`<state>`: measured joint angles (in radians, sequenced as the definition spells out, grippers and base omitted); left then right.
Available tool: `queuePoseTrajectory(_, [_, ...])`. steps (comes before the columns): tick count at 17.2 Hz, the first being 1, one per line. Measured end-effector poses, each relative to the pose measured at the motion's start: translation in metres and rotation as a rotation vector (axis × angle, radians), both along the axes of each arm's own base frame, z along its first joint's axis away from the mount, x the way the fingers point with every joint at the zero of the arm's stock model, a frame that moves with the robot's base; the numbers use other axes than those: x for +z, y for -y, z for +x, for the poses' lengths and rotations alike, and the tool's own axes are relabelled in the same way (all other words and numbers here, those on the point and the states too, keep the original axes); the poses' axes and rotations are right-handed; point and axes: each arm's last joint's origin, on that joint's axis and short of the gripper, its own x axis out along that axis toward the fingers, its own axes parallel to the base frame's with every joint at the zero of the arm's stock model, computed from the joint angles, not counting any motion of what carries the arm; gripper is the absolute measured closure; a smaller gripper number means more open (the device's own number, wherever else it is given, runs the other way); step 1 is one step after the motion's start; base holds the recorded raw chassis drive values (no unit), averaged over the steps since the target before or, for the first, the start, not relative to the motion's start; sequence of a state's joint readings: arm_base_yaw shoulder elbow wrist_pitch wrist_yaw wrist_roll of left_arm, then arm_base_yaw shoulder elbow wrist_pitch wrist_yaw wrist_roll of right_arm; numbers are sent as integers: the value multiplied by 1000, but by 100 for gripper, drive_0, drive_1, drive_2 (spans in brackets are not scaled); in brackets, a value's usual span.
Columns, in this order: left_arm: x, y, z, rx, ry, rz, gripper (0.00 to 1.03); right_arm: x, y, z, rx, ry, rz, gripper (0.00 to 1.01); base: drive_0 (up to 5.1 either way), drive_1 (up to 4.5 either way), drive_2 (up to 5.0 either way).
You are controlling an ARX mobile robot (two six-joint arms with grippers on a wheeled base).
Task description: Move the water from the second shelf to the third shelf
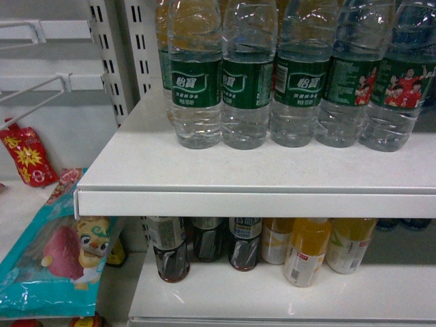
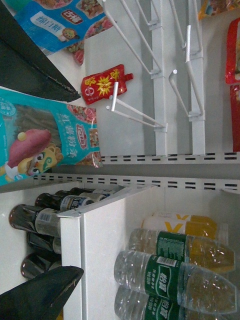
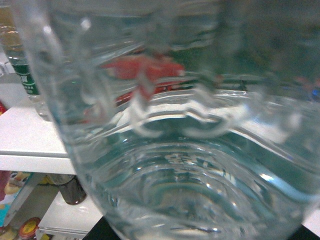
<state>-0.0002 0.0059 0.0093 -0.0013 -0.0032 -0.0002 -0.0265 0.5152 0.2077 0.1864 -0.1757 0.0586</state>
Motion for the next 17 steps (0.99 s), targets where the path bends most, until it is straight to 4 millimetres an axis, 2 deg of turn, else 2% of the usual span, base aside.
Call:
queuePoseTrajectory(15, [0,0,0,-2,-2,0,5,0,0,0,-12,1,-1,61,0,0,0])
queuePoseTrajectory(17, [0,0,0,-3,-2,0,5,2,3,4,38,112,-1,61,0,0,0])
